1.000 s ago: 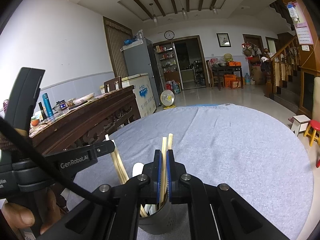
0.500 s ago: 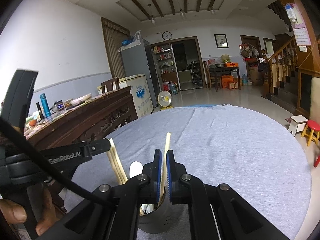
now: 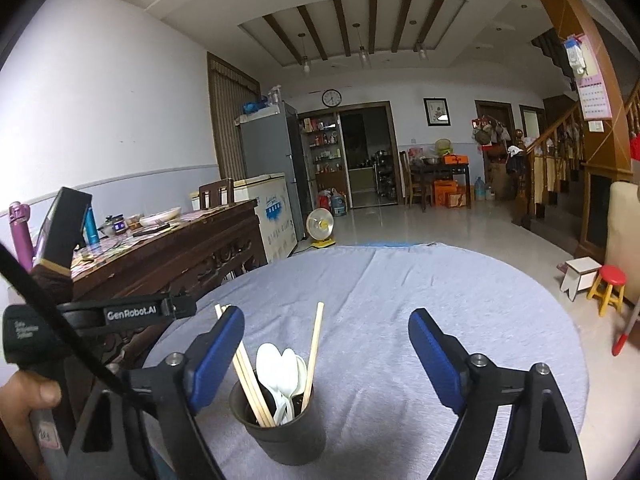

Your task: Organize utensils

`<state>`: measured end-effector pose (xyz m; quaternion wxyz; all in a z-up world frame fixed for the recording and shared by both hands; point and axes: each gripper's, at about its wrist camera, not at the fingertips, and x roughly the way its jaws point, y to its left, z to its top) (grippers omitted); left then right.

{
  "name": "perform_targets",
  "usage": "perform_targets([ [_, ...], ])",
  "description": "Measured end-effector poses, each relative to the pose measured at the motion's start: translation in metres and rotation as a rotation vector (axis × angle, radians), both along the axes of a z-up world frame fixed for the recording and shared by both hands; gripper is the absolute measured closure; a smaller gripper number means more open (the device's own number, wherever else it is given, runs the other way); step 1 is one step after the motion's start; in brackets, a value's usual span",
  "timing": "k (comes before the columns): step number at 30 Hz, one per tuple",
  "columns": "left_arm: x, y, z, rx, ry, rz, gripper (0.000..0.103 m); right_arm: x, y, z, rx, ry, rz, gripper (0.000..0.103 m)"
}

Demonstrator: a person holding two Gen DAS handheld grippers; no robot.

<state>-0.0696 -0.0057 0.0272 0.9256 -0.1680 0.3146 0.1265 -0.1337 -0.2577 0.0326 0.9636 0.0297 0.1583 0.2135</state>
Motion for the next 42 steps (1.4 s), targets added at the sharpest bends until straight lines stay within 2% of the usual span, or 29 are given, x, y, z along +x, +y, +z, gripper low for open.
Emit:
perform_targets([
  [4,-0.006,0.003,0.003,0.013,-0.004,0.018,0.032,-0.014,-0.005,0.003,-0.016,-0.027,-0.024,0.006],
  [8,-0.012,0.003,0.005,0.023,-0.002,0.024,0.031,-0.023,-0.008,0.003,-0.03,-0.032,-0.046,0.005],
  [11,-0.017,0.003,0.005,0.032,0.002,0.026,0.03,-0.025,-0.011,0.003,-0.042,-0.028,-0.061,0.0],
  [19,-0.028,0.005,-0.006,0.076,0.032,0.018,0.03,-0.025,-0.008,-0.013,-0.092,0.074,-0.024,0.0],
  [20,-0.031,0.005,-0.006,0.078,0.029,0.019,0.029,-0.025,-0.008,-0.016,-0.101,0.095,-0.02,0.0],
  [22,-0.035,0.004,-0.007,0.084,0.022,0.015,0.013,-0.026,-0.012,-0.022,-0.111,0.123,-0.024,0.0],
  [26,-0.04,-0.002,-0.006,0.142,0.01,0.028,0.003,-0.025,-0.022,-0.03,-0.109,0.163,-0.046,0.0],
  [35,-0.03,-0.013,-0.014,0.213,0.093,-0.034,0.0,-0.025,-0.019,-0.04,-0.132,0.212,-0.018,0.0],
  [42,-0.037,-0.019,-0.007,0.22,0.056,-0.047,0.0,-0.025,-0.017,-0.043,-0.144,0.245,0.0,0.0],
])
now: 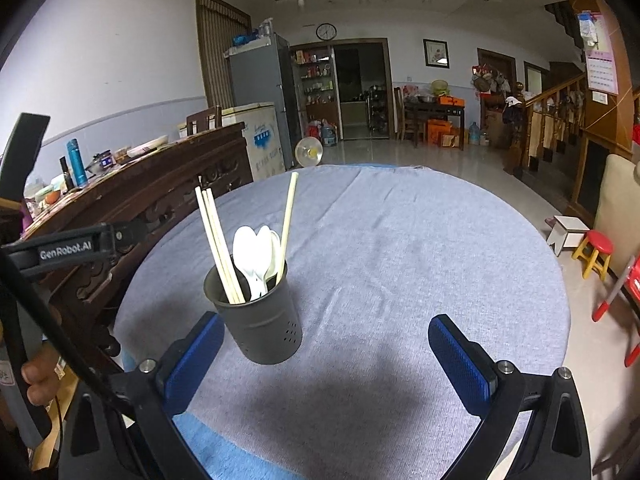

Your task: Organize utensils

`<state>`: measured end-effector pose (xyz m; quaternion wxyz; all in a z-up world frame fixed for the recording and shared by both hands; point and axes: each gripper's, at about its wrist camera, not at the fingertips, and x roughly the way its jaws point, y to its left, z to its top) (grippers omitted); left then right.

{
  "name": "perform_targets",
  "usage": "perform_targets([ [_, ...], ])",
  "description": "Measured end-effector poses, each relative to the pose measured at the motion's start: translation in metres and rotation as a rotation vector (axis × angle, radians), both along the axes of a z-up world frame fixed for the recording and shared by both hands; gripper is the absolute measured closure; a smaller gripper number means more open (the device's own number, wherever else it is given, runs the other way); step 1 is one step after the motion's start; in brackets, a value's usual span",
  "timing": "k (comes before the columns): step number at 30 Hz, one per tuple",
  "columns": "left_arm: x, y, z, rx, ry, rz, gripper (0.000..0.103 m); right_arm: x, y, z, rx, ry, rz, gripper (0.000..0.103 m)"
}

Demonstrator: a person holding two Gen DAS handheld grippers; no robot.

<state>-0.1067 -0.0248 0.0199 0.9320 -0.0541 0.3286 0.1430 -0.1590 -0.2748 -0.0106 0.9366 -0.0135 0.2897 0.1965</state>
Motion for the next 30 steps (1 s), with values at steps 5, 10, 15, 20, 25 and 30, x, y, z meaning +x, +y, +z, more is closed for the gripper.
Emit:
perform_targets([
  [5,-0.002,-0.004,0.003,0.005,0.007,-0.011,0.0,0.002,0.002,0.0,0.001,0.015,0.005,0.0],
  [10,-0.007,-0.007,0.007,-0.003,-0.01,-0.027,0.0,0.001,0.005,-0.001,-0.013,0.018,0.013,0.0],
  [15,-0.008,-0.01,0.009,-0.01,-0.01,-0.042,0.0,0.003,0.008,-0.002,-0.023,0.028,0.016,0.0],
  [20,-0.01,-0.014,0.012,-0.018,-0.014,-0.07,0.0,0.004,0.009,-0.004,-0.02,0.029,0.018,0.0],
  [25,-0.01,-0.017,0.013,-0.028,-0.018,-0.079,0.0,0.004,0.009,-0.004,-0.017,0.028,0.015,0.0],
  [30,-0.01,-0.02,0.011,-0.024,-0.003,-0.088,0.0,0.004,0.008,-0.004,-0.012,0.027,0.015,0.0],
])
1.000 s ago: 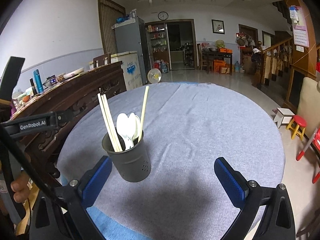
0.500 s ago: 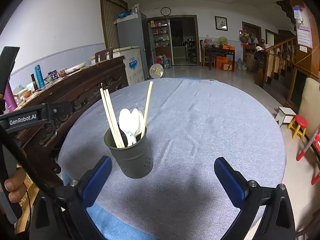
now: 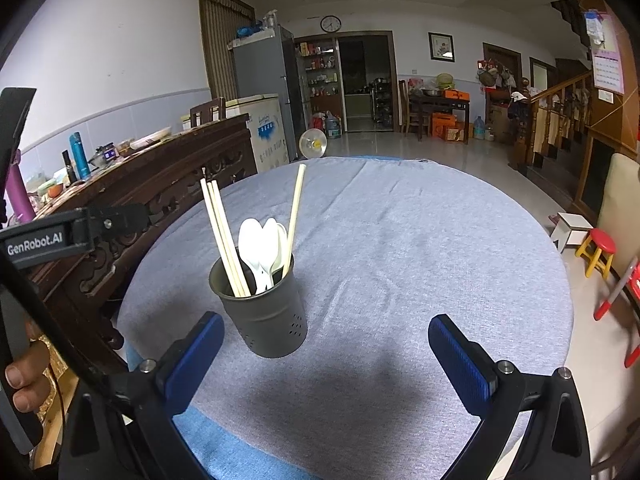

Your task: Organize utensils

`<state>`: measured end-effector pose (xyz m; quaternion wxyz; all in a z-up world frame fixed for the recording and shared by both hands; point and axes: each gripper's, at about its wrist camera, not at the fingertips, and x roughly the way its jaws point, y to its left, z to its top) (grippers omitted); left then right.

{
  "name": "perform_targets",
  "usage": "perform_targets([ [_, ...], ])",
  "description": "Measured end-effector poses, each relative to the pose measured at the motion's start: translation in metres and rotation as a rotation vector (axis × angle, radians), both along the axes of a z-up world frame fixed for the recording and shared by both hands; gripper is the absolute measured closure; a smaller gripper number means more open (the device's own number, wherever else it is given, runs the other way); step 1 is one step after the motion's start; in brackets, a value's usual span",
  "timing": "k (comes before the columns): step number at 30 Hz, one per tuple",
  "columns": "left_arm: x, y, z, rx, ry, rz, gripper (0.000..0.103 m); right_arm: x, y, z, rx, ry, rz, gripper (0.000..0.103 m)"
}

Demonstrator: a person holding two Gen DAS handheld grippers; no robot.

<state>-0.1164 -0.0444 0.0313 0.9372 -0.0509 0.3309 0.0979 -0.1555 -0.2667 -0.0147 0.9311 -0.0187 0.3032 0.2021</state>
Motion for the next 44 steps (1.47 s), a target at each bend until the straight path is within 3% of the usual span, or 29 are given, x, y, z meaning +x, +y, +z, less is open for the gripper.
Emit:
perform_targets([
  [4,-0.001,-0.006,0.0,0.034,-0.005,-0.019,0.0,0.0,0.001,-0.001,-0.003,0.0,0.003,0.0],
  [23,-0.001,-0.009,-0.004,0.009,0.015,-0.04,0.0,-0.004,0.002,0.005,0.01,-0.033,-0.001,0.0],
  [30,0.0,-0.005,-0.008,0.002,0.022,-0.038,0.0,-0.014,0.003,0.012,0.012,-0.076,0.067,0.0],
  [44,-0.001,-0.007,-0.007,0.027,0.009,-0.028,0.0,-0.017,0.007,0.023,0.022,-0.101,0.089,0.0],
])
